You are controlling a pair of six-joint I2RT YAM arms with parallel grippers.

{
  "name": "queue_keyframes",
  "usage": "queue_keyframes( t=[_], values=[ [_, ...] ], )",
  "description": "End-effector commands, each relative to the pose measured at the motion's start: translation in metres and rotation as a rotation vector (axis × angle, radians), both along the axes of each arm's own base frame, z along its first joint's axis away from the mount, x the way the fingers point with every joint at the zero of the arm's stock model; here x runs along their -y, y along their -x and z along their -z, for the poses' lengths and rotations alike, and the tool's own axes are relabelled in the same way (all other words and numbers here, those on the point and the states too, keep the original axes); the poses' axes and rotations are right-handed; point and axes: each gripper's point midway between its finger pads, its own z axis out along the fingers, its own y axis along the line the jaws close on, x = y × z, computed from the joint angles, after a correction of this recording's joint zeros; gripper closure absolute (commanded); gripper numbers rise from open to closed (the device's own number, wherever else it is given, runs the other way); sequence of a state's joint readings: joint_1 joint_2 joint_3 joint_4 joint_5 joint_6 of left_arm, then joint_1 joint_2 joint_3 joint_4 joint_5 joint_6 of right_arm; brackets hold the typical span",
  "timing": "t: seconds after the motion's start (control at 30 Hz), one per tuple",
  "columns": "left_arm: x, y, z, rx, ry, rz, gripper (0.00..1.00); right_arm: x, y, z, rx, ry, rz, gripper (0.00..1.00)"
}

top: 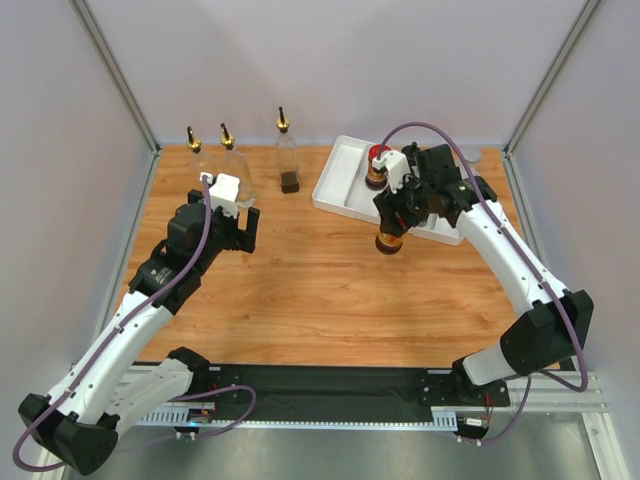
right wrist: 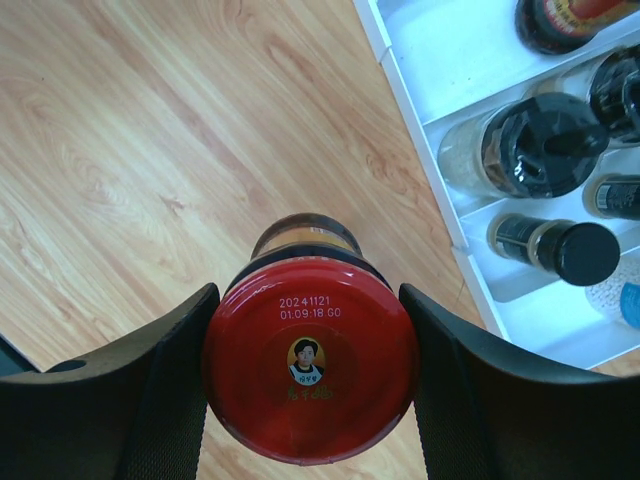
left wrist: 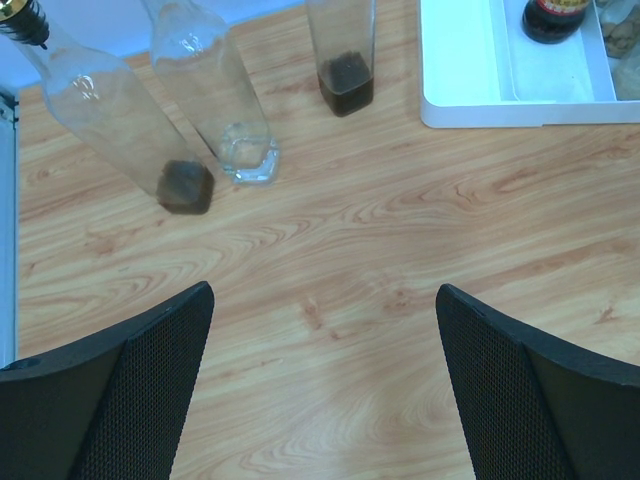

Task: Organize the condiment bottles
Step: Place the bottle in the storage box.

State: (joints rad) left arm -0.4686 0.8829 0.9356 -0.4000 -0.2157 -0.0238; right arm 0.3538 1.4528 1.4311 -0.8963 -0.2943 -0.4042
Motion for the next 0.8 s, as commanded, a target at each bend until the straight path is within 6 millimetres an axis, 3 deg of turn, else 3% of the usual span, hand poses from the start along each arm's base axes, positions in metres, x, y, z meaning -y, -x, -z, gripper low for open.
queue_keyframes(
  t=[0.0, 0.43, 0.5, 0.53, 0.57, 0.6, 0.77],
  values=[
    [-0.003, -0.001, -0.01, 0.041, 0.012, -0.008, 0.0, -0.015, -0.038, -0.056, 0.194, -0.072, 0.014, 1.0],
    [-0.004, -0.001, -0.009, 0.04, 0.006, -0.011, 0.0, -0.034, -0.109, -0.049, 0.231, -0.056, 0.052, 1.0],
    [-0.003, -0.001, -0.008, 0.035, 0.006, -0.01, 0.0, -0.037, -0.121, -0.056, 0.257, -0.067, 0.065, 1.0],
    [-0.003, -0.001, -0.008, 0.035, 0.006, -0.01, 0.0, -0.041, -0.128, -0.047, 0.244, -0.062, 0.066, 1.0],
    [-0.003, -0.002, -0.008, 0.036, 0.003, -0.01, 0.0, -0.043, -0.136, -0.055, 0.268, -0.072, 0.072, 1.0],
    [-0.003, -0.002, -0.008, 0.036, 0.004, -0.011, 0.0, -0.044, -0.144, -0.045, 0.254, -0.061, 0.082, 1.0],
    [-0.004, -0.001, -0.008, 0.038, 0.001, -0.012, 0.0, -0.051, -0.174, -0.036, 0.281, -0.057, 0.106, 1.0]
  ],
)
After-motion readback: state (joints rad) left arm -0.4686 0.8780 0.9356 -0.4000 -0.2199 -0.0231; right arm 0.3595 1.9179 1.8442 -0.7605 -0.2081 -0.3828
